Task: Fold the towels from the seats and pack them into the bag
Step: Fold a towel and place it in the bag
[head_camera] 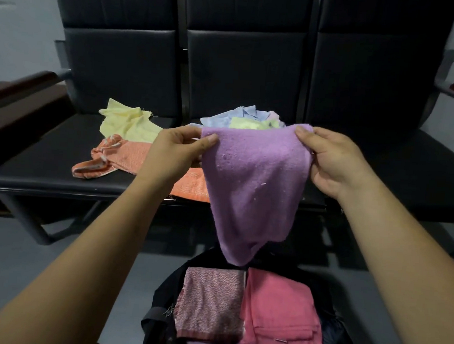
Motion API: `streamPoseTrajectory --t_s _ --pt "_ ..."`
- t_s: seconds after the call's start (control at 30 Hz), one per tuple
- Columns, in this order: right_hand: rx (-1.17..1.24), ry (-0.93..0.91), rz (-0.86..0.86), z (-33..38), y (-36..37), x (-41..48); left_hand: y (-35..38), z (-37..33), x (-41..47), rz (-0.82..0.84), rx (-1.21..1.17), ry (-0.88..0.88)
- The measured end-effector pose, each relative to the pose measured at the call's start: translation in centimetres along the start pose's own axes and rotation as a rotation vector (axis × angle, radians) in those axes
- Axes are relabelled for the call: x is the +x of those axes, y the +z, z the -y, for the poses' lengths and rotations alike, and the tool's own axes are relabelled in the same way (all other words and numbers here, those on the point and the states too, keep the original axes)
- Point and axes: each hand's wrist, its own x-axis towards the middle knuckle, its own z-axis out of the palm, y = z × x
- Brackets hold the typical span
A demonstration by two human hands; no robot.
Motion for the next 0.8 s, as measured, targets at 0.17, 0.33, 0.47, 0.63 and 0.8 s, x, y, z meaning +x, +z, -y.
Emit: streamPoseTrajectory --t_s 0.17,0.33,0.47,0.63,0.8 --pt "0.320 0.124 0.108 1.0 -0.3 -0.8 0.0 0.0 0.2 0.054 -0.225 -0.057" --pt "0.076 0.025 0.044 0.3 -1.1 -0.1 -0.1 0.3 0.3 -0.004 -0.095 0.007" --pt "-0.047 -0.033 -0.021 -0.4 -1.0 0.1 -0.1 0.4 0.4 -0.079 -0.062 0.009" --pt "0.070 -0.068 -0.013 -0.8 -0.5 0.3 -0.4 0.4 0.4 -0.030 -0.127 0.010" --pt "-0.032 -0.149 -0.026 -0.9 -0.7 0.3 -0.2 0.4 0.1 -0.069 -0.045 0.053"
